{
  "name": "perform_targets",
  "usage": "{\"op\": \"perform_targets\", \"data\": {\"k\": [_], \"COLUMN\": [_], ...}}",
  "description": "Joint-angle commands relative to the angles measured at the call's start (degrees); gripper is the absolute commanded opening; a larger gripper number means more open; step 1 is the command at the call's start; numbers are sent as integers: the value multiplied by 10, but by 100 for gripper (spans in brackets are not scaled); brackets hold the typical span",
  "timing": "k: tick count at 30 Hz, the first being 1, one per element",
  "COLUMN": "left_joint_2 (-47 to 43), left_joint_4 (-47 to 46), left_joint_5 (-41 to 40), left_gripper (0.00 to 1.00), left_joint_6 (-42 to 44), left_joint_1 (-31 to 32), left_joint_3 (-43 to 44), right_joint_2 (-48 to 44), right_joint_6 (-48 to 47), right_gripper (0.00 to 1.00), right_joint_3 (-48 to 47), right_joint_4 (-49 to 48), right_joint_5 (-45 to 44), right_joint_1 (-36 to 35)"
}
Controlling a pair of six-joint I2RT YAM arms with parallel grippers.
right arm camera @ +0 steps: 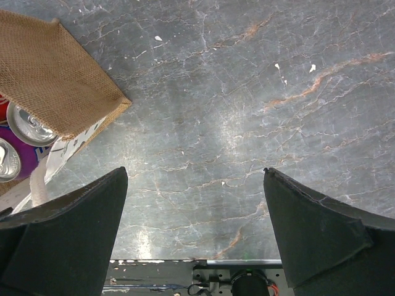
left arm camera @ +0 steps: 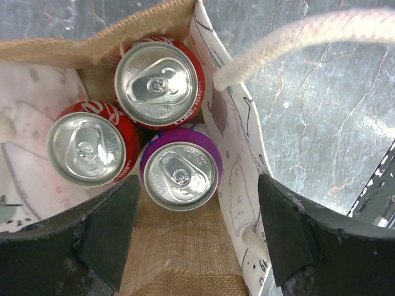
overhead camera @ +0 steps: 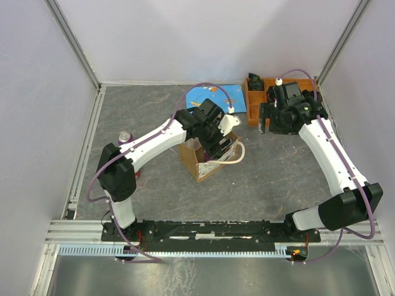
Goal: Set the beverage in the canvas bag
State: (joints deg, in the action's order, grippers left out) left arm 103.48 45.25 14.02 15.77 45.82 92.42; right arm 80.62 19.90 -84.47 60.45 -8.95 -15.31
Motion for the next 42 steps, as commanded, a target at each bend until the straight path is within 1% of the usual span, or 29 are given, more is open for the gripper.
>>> {"op": "perform_targets", "data": {"k": [1, 3, 6, 10, 12, 15, 17, 20, 24, 26, 32, 36, 42], "left_joint_2": [-44, -54, -61, -15, 0, -14, -49, -93, -137, -142, -122, -92, -72], "left_joint_4": [-4, -9, -8, 84, 129, 168, 181, 198, 181, 172, 143, 130, 89], "left_joint_5": [-26, -56, -68, -56, -50, -42, -55, -72, -94, -114, -151, -145, -122], "left_gripper": [83, 83, 82, 85, 89, 91, 96, 97, 97, 100, 99, 99, 99], "left_joint_6": [-23, -23, -39, -68, -86, -105, -99, -92, -90, -93, -89, -86, -78], "left_joint_1": [-7, -26, -98, -226, -279, -337, -357, -385, -431, -449, -488, -499, -499], "left_joint_3": [51, 83, 149, 283, 300, 248, 189, 111, 17, -1, 3, -23, -79], "right_joint_2": [-4, -4, -3, 8, 16, 30, 39, 50, 63, 74, 98, 101, 92], "right_joint_6": [7, 7, 8, 11, 15, 16, 16, 13, 15, 18, 25, 25, 24], "right_gripper": [99, 99, 99, 99, 99, 99, 99, 99, 99, 99, 99, 98, 98], "right_joint_3": [1, 1, 2, 3, 2, -5, -11, -17, -13, -13, -17, -17, -6], "right_joint_4": [-16, -16, -18, -27, -34, -41, -43, -48, -61, -70, -82, -82, -77], "right_joint_5": [6, 6, 6, 12, 19, 26, 29, 31, 40, 52, 75, 76, 68], "right_joint_1": [2, 2, 2, 2, 2, 2, 2, 2, 2, 2, 2, 2, 2]}}
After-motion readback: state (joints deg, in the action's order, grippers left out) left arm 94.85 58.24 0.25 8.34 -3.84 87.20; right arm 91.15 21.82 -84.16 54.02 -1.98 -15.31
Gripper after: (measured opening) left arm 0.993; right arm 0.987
